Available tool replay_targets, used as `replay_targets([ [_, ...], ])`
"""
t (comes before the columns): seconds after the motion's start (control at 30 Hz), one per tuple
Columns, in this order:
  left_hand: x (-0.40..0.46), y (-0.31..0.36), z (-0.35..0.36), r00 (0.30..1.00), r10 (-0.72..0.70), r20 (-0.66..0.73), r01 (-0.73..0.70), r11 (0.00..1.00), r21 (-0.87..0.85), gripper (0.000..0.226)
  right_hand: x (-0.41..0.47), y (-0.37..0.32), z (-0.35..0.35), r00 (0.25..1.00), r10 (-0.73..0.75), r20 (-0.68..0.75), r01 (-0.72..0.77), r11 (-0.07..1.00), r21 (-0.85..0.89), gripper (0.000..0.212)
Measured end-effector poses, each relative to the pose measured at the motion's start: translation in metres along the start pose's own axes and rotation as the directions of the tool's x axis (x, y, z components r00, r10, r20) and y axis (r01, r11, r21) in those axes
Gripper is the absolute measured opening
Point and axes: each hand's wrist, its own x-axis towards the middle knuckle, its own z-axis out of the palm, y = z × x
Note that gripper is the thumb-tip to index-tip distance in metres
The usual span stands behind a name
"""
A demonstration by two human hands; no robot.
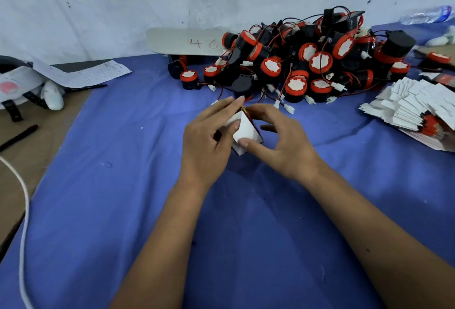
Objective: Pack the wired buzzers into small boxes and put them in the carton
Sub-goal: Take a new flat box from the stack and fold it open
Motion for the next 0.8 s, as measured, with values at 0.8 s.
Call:
replay_targets([
  [0.8, -0.012, 0.002, 0.026, 0.993, -0.118, -0.030, 0.119, 0.993, 0.011, 0.066, 0.005, 0.007, 0.009, 0.954, 0.266, -0.135, -0.252, 0.961, 0.117, 0.028],
])
